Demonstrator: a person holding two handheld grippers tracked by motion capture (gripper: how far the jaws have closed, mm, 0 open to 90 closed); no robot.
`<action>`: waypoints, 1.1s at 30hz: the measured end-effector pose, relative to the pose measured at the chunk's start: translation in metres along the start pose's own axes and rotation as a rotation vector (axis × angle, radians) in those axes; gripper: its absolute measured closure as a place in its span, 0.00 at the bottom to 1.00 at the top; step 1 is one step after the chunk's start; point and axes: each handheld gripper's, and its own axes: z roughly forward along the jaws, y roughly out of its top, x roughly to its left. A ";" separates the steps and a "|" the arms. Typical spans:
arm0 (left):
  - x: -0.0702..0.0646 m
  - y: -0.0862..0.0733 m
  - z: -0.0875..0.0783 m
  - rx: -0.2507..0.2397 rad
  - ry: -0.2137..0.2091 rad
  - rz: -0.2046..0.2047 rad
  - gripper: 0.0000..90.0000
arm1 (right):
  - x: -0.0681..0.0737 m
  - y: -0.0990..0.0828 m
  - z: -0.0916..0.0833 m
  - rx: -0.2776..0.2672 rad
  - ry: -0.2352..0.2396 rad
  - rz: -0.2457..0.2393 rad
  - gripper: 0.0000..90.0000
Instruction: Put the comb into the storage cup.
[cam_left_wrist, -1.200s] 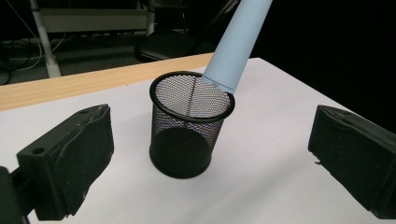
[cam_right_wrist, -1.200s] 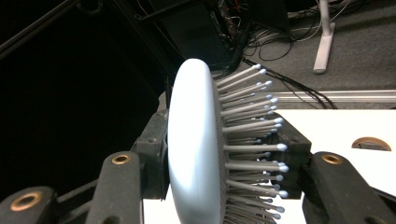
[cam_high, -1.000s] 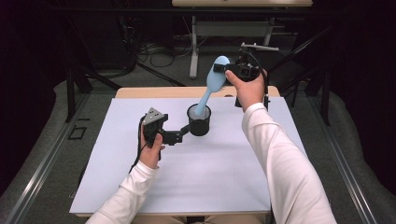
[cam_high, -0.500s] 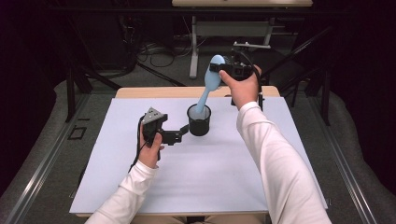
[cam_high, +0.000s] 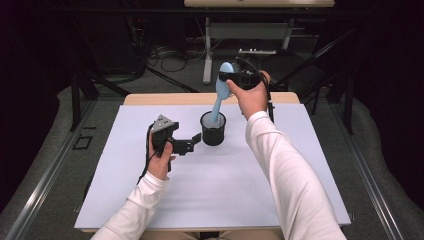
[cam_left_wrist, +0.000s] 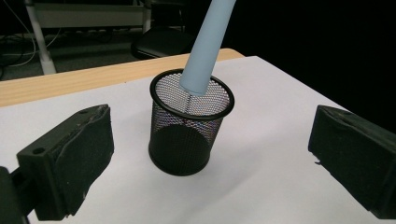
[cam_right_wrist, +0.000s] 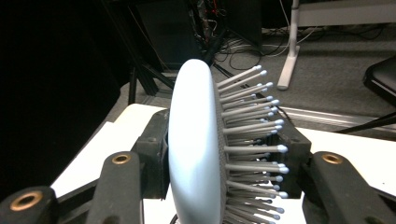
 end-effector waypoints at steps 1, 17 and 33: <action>0.000 0.000 0.000 0.002 0.002 0.000 0.01 | 0.001 -0.001 0.001 0.001 -0.003 -0.006 0.54; 0.002 0.000 -0.001 -0.001 0.000 -0.011 0.01 | 0.009 -0.014 0.014 0.026 -0.013 -0.045 0.54; 0.002 0.000 -0.001 0.001 0.000 -0.012 0.01 | 0.003 -0.031 0.026 0.060 -0.034 -0.048 0.54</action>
